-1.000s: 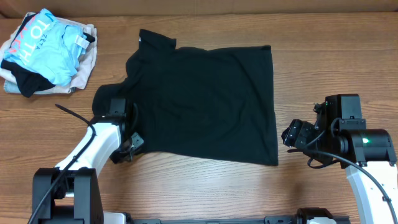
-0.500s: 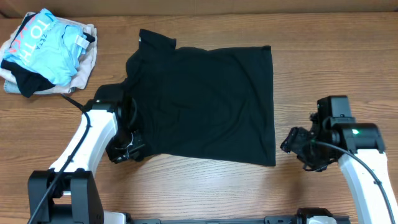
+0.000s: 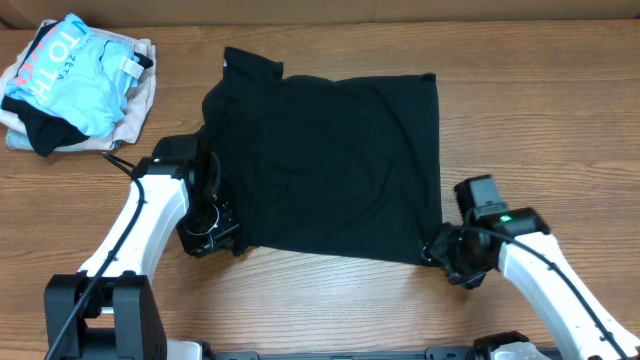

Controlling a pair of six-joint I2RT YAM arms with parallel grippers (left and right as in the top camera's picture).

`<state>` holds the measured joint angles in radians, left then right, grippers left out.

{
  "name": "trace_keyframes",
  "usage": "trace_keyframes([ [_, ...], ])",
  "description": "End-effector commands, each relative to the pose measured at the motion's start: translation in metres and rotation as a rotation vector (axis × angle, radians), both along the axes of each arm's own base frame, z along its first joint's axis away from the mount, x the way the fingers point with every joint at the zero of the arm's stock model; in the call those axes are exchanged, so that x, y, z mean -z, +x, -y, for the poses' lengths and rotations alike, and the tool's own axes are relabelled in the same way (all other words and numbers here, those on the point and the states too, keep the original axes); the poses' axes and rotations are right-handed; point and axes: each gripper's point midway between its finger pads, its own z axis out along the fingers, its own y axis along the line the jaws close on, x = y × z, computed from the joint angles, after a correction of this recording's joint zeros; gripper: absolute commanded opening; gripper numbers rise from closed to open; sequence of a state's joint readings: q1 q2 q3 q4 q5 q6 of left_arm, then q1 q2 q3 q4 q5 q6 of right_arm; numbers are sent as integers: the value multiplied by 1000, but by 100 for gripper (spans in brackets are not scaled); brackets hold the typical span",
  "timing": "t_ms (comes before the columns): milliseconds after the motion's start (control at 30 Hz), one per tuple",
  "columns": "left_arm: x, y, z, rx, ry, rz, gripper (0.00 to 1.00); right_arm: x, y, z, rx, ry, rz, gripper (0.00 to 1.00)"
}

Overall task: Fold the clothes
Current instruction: 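Grasp the shirt's bottom hem corners with both grippers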

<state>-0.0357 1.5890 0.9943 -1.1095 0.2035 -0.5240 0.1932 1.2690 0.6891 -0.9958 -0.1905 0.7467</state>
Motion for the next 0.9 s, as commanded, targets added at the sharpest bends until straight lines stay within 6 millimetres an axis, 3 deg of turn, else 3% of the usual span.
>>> trace_keyframes([
  [0, -4, 9, 4, -22, -20, 24, 4, 13, -7, 2, 78, -63, -16, 59],
  [267, -23, 28, -2, -44, 30, 77, 4, 22, -1, 3, 61, -119, 9, 57],
  [533, -62, 53, -12, -38, 101, 162, 4, 43, -1, 7, 48, -159, -51, 56],
  [667, -79, 63, -9, -29, 103, 201, 4, 47, -1, 6, 44, -163, -62, 50],
  [733, -85, 66, -6, -21, 104, 215, 4, 47, -1, 7, 44, -163, -64, 39],
  [767, -87, 67, -6, -15, 109, 222, 4, 46, 0, 7, 44, -164, -64, 28],
  [800, -90, 68, -6, -10, 119, 227, 4, 45, 0, 6, 40, -164, -64, 11],
  [833, -92, 69, -6, -6, 127, 230, 4, 43, 0, 6, 40, -165, -69, 4],
  [867, -96, 69, -7, -2, 142, 233, 4, 41, 0, 6, 40, -165, -68, 4],
])
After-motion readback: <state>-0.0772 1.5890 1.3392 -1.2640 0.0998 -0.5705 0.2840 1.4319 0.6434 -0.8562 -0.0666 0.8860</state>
